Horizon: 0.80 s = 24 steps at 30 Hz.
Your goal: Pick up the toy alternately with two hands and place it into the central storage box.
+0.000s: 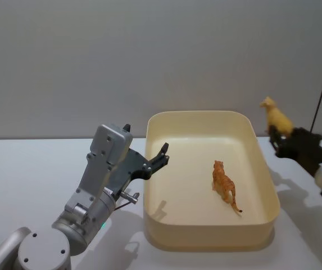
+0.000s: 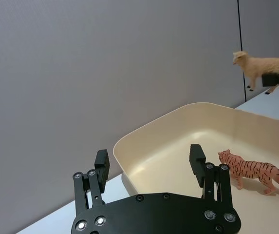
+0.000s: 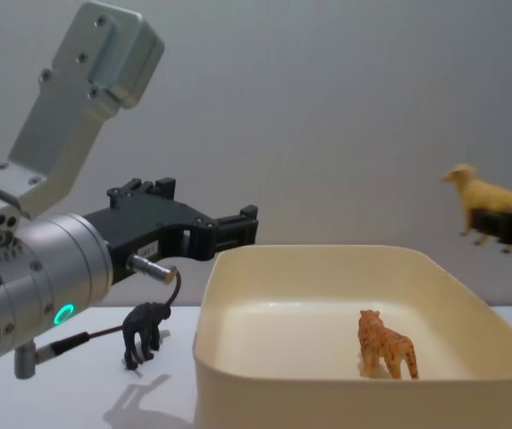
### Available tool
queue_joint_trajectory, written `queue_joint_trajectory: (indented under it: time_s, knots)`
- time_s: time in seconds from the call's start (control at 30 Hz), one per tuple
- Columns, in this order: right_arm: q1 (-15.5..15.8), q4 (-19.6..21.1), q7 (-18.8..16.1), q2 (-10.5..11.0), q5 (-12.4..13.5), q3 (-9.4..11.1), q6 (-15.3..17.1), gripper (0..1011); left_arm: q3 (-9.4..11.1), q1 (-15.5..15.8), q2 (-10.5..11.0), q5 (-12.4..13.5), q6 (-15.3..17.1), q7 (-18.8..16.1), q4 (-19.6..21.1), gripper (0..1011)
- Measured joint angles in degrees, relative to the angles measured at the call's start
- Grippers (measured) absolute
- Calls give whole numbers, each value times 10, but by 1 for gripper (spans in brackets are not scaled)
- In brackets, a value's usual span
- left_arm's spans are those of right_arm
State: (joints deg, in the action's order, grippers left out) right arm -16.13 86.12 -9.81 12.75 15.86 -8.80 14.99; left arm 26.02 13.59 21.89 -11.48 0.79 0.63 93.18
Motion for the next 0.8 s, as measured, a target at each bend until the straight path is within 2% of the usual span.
queue_joint_trajectory:
  time_s: [0.23, 0.3, 0.6, 0.8]
  knots:
    - [-27, -30, -18, -24, -19, -21, 1, 336, 0, 0, 0, 0, 0, 0, 0, 1001]
    - [-31, -36, -21, -28, -22, -25, 1, 369, 0, 0, 0, 0, 0, 0, 0, 1001]
    - [-49, -56, -32, -44, -34, -39, 1, 659, 0, 0, 0, 0, 0, 0, 0, 1001]
    - [-51, -58, -33, -45, -34, -39, -1, 850, 0, 0, 0, 0, 0, 0, 0, 1001]
